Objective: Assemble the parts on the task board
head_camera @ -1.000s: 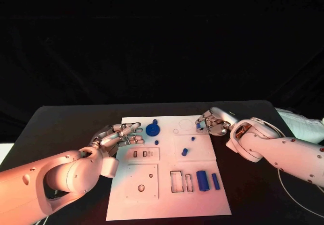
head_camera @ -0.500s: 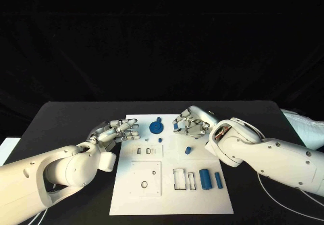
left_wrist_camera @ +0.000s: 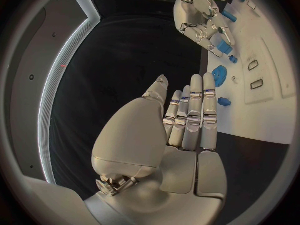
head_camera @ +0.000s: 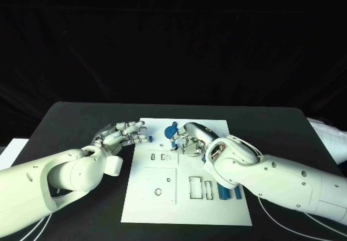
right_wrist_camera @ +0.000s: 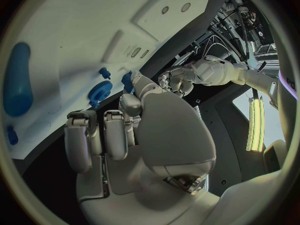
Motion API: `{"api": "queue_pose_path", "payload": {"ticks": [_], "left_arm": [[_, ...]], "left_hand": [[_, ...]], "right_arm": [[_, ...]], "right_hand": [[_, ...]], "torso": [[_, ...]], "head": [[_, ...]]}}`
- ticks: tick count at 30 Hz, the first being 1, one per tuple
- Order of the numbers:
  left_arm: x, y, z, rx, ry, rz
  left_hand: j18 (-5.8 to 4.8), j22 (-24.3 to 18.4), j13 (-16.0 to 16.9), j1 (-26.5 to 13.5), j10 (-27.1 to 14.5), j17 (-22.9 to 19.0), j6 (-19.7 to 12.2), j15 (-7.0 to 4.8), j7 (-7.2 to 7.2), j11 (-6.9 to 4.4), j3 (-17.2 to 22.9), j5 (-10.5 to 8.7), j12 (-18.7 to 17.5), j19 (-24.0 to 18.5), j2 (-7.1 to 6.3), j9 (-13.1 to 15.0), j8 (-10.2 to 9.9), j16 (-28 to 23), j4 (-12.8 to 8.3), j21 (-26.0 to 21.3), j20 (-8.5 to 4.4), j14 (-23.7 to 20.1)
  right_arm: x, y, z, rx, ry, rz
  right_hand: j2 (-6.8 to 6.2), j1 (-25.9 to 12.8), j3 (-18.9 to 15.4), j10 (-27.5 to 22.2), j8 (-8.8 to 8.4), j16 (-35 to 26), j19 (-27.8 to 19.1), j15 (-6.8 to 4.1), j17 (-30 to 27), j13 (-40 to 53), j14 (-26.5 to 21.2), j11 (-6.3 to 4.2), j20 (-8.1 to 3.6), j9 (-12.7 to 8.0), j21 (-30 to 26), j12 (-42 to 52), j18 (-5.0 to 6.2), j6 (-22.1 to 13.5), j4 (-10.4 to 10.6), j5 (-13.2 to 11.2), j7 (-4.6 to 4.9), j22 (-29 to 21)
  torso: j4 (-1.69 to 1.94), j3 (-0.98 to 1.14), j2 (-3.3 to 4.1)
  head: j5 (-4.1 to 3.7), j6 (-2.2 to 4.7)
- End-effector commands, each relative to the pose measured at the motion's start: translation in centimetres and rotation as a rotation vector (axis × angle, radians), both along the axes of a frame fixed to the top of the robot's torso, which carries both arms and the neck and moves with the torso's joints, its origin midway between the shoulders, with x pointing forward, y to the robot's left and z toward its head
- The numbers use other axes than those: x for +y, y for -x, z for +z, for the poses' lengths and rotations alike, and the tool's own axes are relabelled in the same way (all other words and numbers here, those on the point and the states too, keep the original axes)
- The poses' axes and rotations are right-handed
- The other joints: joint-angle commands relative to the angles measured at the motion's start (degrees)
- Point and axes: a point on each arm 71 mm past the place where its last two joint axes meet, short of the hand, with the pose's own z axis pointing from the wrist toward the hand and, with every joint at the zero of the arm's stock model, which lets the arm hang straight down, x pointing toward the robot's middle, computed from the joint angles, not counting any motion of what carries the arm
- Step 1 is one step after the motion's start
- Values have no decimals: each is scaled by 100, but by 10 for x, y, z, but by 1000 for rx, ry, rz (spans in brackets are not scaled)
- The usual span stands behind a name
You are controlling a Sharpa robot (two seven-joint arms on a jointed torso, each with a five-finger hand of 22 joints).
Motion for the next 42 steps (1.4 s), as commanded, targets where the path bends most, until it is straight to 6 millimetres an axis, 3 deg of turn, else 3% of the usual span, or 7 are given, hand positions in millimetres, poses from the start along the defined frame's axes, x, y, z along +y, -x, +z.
{"api": "queue_pose_path", "payload": {"ticks": [1,4,9,19,26,32,42], "left_arm": [[-2,1,3,-20,20,-19],[-3,1,3,-20,20,-20],[-4,0,4,-22,21,-22],[-5,0,5,-22,28,-34],[-6,0,5,-21,28,-36],[-6,0,4,-20,28,-37],[-6,0,4,-18,28,-38]], "left_hand": [[47,8,-8,18,-11,10,-22,-18,4,9,2,-11,-21,-37,53,-8,-27,-31,-38,36,-8,-39],[46,8,-8,18,-12,11,-22,-16,6,10,3,-11,-23,-43,54,-7,-28,-36,-40,36,-7,-45],[46,8,-8,19,-13,13,-23,-14,7,12,7,-10,-25,-49,58,-7,-29,-43,-43,35,-6,-52],[46,8,-8,19,-13,13,-23,-14,7,12,7,-10,-25,-49,58,-7,-29,-43,-43,35,-6,-52],[44,8,-8,16,-14,15,-24,-11,10,14,8,-11,-28,-57,60,-7,-30,-49,-44,34,-4,-59],[44,8,-8,16,-14,15,-24,-11,10,14,8,-11,-28,-57,60,-7,-30,-49,-44,34,-4,-59],[44,8,-8,16,-14,15,-24,-11,10,14,8,-11,-28,-57,60,-7,-30,-49,-44,34,-4,-59]], "right_arm": [[5,1,-4,-14,45,-20],[11,5,-10,6,55,-12],[18,8,-19,49,74,-10],[23,11,-26,85,91,-6],[24,12,-30,124,108,10],[21,11,-33,143,142,9],[20,10,-34,134,163,-1]], "right_hand": [[33,-41,8,-15,66,-35,231,-15,486,-115,382,-2,-19,104,-10,-4,-91,108,-4,19,-119,1008],[20,-66,6,-18,62,-45,223,-13,474,-121,380,-1,-18,103,-15,-16,-88,103,-6,54,-118,996],[-4,-100,-1,-23,56,-61,203,-11,452,-127,376,2,-16,101,-28,-29,-81,96,-9,83,-114,969],[-25,-133,-10,-27,50,-70,192,-9,442,-132,375,5,-14,99,-35,-40,-77,89,-7,97,-110,954],[-113,-237,-63,-35,31,-84,179,-2,428,-140,374,15,-8,92,-45,-59,-72,70,1,161,-98,935],[-272,-374,-166,-197,-42,-156,114,26,334,-376,353,53,10,62,-89,-451,-51,-42,21,307,-46,848],[-374,-448,-240,-278,-126,-197,80,60,288,-512,343,96,39,28,-117,-659,-40,-177,31,334,9,800]], "torso": [[-7,10,8],[0,7,3],[-19,14,8],[-9,17,2],[-14,18,5],[-12,18,4],[-9,16,3]], "head": [[23,-22],[-6,-51],[52,-73],[64,-113],[87,-140],[93,-156],[98,-178]]}}
